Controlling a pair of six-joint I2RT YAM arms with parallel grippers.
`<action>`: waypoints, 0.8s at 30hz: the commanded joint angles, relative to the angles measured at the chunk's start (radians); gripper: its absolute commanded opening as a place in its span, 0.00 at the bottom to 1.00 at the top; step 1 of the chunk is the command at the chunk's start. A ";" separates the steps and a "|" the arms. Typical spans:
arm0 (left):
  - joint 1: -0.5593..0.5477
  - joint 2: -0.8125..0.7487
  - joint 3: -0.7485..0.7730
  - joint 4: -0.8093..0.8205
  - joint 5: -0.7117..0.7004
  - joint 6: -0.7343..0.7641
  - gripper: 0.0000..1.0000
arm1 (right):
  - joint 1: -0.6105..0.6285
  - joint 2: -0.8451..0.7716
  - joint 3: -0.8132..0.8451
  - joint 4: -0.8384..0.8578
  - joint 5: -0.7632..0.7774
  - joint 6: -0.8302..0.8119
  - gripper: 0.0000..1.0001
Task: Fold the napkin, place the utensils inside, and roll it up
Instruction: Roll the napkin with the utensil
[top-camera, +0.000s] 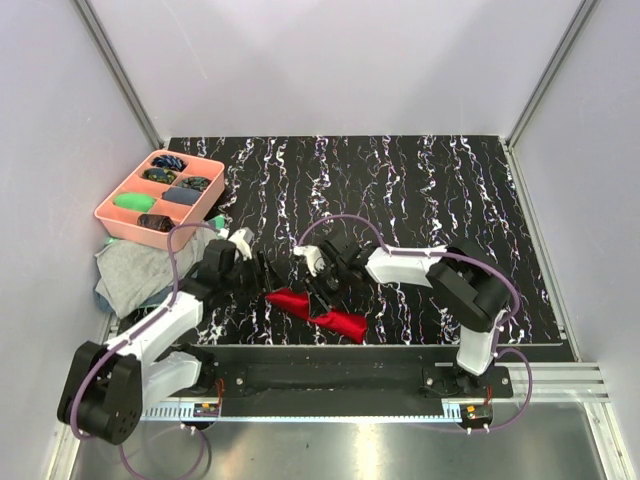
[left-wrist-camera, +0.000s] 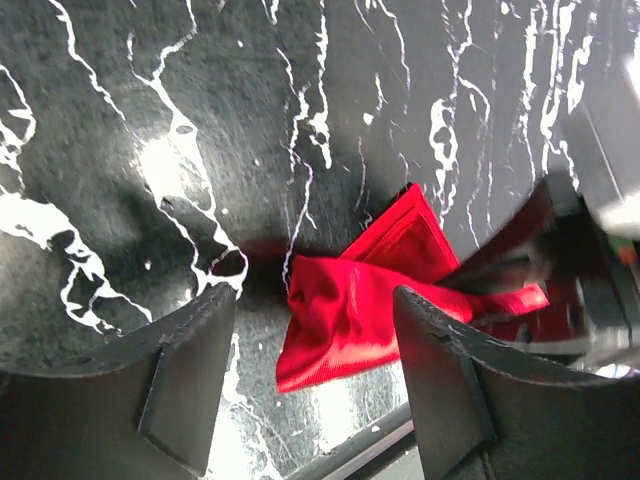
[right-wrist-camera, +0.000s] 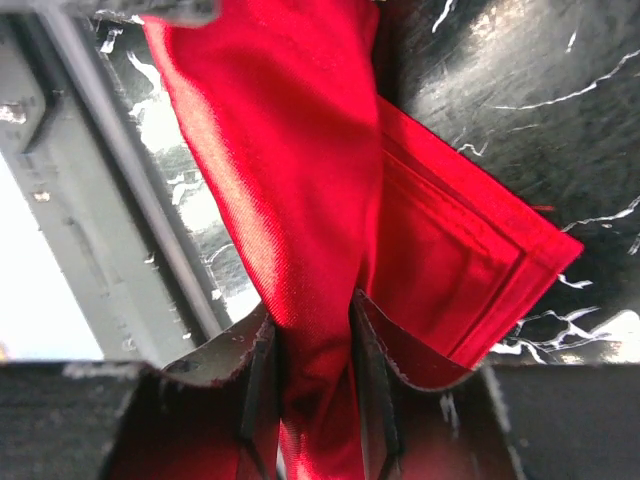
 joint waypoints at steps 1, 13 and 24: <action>0.001 -0.051 -0.037 0.135 0.067 -0.012 0.66 | -0.044 0.084 0.008 -0.083 -0.161 0.037 0.36; -0.028 0.082 -0.089 0.303 0.173 -0.032 0.45 | -0.110 0.182 0.052 -0.099 -0.298 0.062 0.36; -0.041 0.197 -0.072 0.309 0.163 -0.035 0.13 | -0.147 0.179 0.066 -0.106 -0.275 0.076 0.46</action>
